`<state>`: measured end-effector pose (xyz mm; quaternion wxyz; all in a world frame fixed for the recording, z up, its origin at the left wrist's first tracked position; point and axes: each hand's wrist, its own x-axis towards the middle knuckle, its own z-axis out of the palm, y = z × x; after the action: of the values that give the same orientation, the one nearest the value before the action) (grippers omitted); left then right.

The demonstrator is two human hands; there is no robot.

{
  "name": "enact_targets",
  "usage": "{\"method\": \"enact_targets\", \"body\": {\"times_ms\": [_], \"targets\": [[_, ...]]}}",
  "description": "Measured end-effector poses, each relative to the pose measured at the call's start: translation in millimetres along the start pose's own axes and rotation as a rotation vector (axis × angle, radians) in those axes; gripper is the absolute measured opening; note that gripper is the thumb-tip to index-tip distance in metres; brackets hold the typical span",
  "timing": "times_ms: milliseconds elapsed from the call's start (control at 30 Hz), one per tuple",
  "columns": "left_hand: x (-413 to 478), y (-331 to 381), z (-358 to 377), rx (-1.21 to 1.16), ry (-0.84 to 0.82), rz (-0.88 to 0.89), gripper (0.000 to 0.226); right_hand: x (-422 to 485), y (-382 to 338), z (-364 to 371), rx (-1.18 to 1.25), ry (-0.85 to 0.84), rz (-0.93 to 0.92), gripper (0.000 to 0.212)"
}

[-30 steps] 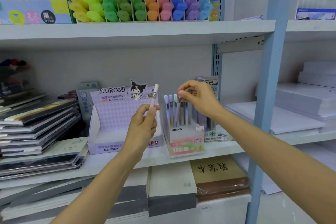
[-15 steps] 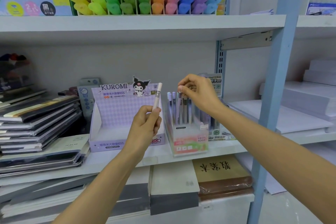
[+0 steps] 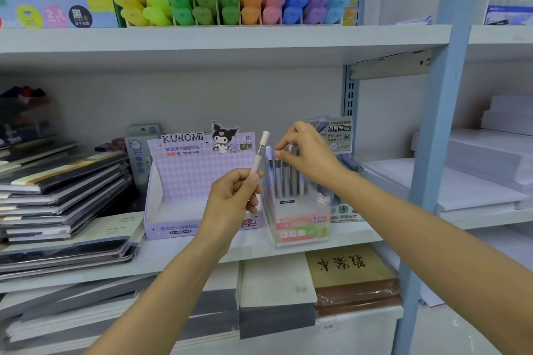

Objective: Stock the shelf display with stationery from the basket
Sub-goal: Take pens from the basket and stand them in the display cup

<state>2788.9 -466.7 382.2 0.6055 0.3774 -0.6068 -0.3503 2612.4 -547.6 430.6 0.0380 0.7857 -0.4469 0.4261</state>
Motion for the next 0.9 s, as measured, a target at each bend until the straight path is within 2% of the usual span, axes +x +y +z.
{"method": "enact_targets", "body": {"times_ms": [67,133,233,300,367,433,500,600,667,767,900], "targets": [[-2,2,1,-0.004,-0.01,0.004,0.017,-5,1,-3,-0.052,-0.097,-0.013,0.029],[-3,5,2,-0.005,-0.012,0.012,0.018,-12,0,-8,0.03,-0.063,-0.004,0.034],[-4,8,6,-0.011,-0.015,0.027,0.016,-24,-11,-21,0.459,0.034,0.042,0.032],[-4,10,12,-0.013,-0.024,0.038,0.015,-28,-19,-30,0.721,-0.041,0.045,0.031],[-6,12,18,-0.009,-0.041,0.053,0.015,-32,-26,-35,0.786,-0.104,0.005,0.025],[-7,14,23,0.031,-0.049,0.086,0.014,-33,-28,-38,0.781,-0.081,-0.023,0.014],[-11,12,26,0.192,-0.012,0.158,0.016,-33,-26,-44,0.785,0.017,-0.011,0.012],[-23,4,25,0.581,0.041,0.415,0.035,-32,-11,-58,0.727,0.224,0.063,0.012],[-32,-4,26,0.784,-0.059,0.567,0.04,-33,2,-63,0.632,0.293,0.101,0.013],[-42,-18,25,0.928,-0.199,0.615,0.043,-38,16,-56,0.468,0.222,0.149,0.012],[-45,-22,24,0.956,-0.209,0.613,0.048,-44,21,-38,0.336,0.129,0.126,0.013]]}}
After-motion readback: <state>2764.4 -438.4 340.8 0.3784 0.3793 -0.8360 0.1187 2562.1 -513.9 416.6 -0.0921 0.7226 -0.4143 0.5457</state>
